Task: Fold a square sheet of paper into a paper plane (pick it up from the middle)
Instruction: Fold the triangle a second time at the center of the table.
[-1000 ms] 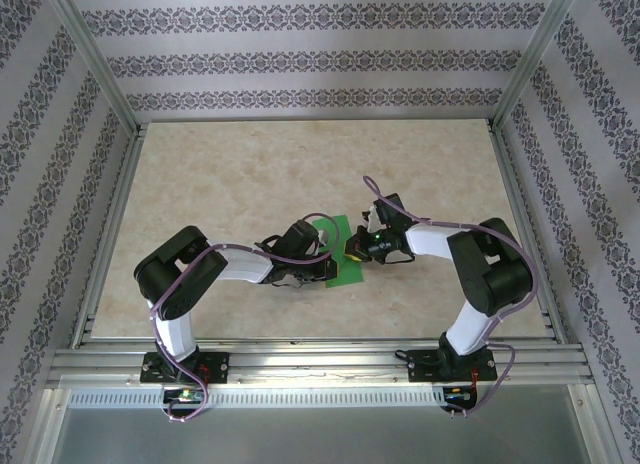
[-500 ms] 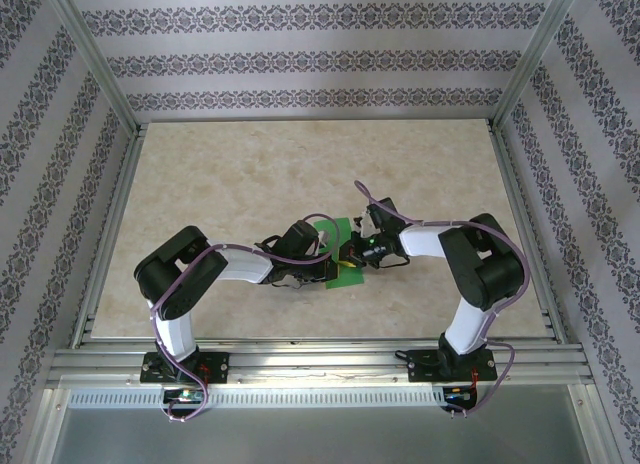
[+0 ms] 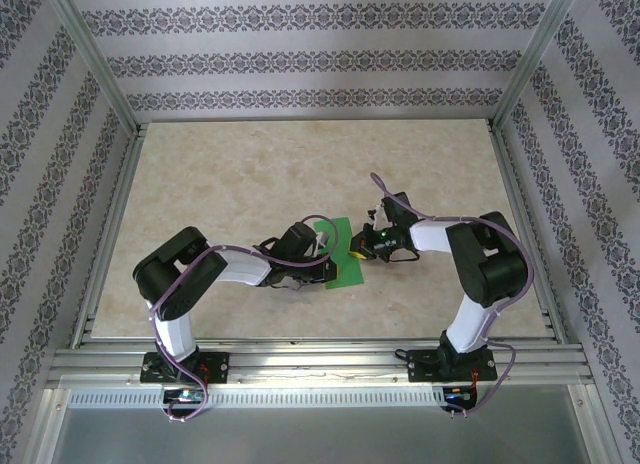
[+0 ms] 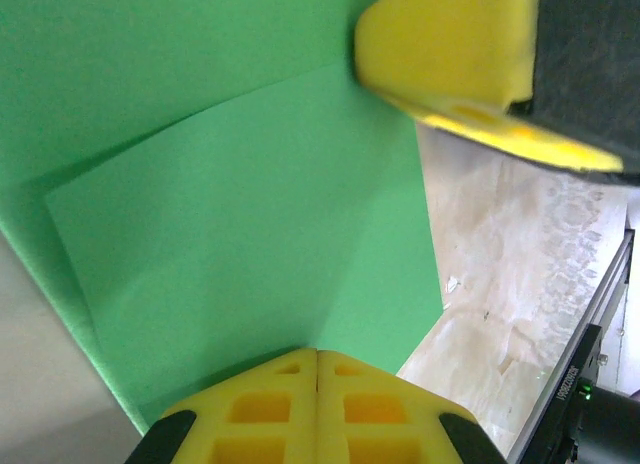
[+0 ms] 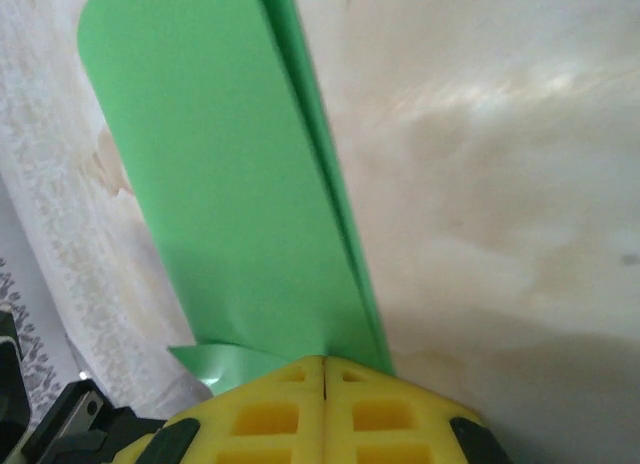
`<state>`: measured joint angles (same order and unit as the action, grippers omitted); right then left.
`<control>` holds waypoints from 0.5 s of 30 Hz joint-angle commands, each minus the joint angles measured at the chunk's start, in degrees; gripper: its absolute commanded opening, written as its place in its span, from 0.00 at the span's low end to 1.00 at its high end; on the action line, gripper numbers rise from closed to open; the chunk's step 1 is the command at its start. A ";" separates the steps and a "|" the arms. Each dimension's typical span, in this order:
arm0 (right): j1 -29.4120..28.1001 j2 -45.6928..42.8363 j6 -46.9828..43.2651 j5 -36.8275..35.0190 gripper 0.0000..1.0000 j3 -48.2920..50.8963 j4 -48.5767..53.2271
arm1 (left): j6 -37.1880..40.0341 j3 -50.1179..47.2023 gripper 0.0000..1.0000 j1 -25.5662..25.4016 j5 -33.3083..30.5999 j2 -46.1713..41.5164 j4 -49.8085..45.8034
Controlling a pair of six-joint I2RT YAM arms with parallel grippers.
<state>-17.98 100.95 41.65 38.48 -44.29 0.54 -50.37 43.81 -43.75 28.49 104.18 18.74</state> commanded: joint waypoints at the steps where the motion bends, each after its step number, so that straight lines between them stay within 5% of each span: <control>1: 0.51 -4.18 -1.01 -2.75 0.00 -0.37 1.41 | 0.23 -2.54 0.00 0.22 -0.78 1.46 -6.58; 15: -4.71 -0.69 1.39 -2.30 0.00 2.40 -2.21 | 0.36 -1.86 0.00 0.23 0.02 1.92 -6.09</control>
<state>-22.98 97.93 42.26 37.50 -43.57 -1.08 -50.39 43.72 -43.75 28.71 104.14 18.87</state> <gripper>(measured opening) 0.049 0.062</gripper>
